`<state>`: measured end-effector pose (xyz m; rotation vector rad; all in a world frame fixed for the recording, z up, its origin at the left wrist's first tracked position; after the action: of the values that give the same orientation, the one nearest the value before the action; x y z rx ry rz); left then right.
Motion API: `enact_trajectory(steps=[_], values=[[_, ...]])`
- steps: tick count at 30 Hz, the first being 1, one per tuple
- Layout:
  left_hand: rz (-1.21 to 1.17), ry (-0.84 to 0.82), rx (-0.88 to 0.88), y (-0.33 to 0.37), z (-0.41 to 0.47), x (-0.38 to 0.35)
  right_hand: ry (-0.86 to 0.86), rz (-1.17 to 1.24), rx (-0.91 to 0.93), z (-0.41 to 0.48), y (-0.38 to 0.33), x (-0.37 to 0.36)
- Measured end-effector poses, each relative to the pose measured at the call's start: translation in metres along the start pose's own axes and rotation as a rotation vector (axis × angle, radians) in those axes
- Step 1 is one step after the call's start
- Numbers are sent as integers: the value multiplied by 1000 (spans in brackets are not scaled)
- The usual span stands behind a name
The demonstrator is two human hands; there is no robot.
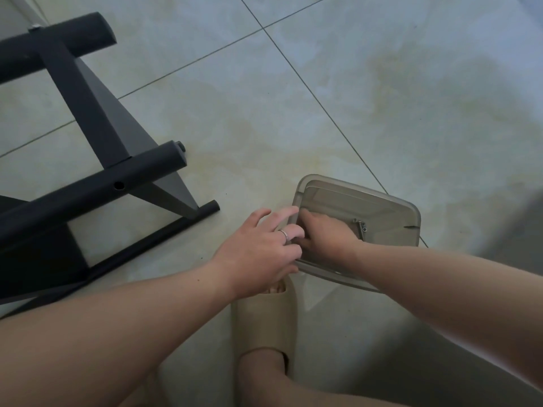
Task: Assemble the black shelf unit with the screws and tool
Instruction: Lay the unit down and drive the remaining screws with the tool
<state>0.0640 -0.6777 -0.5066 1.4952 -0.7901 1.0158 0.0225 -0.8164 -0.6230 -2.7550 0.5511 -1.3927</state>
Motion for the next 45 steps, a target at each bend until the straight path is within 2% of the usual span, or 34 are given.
enact_trajectory(steps=[11,17,22,25,29,34,37,40,42,45], values=[[28,-56,-4,-2,0,-6,-74,95,-92,-6,20,12],[65,-305,93,-2,-1,-5,-15,183,-121,-31,28,55],[40,-412,131,3,-9,57,87,303,-90,-57,5,121],[69,-351,196,0,-22,99,175,369,-79,-73,-20,160],[-13,-147,338,-6,-55,152,249,535,-54,-98,-66,203],[-173,209,692,-38,-103,208,354,515,9,-125,-126,239],[-237,347,927,-62,-133,219,373,548,12,-140,-151,245],[-511,318,1148,-81,-142,210,353,679,1,-151,-170,243],[-649,259,1177,-84,-131,200,339,782,-11,-156,-181,240],[-737,183,1138,-84,-118,188,341,965,-38,-161,-191,230]])
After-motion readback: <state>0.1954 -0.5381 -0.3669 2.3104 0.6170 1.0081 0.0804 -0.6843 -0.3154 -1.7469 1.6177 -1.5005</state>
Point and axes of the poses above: each hand's wrist, its own z-axis towards the middle knuckle, its own x-axis out of the back of the hand, y = z × x, the point moved 6 cm from there along z, towards the middle knuckle, and after that the axes turned 7 degrees about -z, right-handed, at the moved point
